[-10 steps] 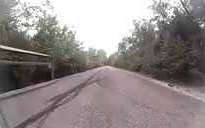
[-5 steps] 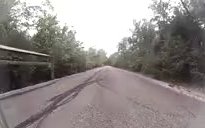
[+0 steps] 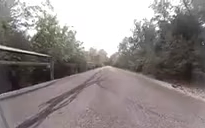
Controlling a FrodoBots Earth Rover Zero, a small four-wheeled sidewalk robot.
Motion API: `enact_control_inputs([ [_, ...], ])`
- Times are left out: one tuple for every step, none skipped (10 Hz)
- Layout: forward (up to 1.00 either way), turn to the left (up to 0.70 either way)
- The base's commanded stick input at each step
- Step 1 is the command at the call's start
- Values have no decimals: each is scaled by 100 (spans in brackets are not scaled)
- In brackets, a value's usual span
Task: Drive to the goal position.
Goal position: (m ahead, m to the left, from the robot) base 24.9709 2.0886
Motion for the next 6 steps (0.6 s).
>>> enact_control_inputs([
  [18, 0],
  [18, 0],
  [17, 0],
  [17, 0],
  [39, 0],
  [68, 0],
])
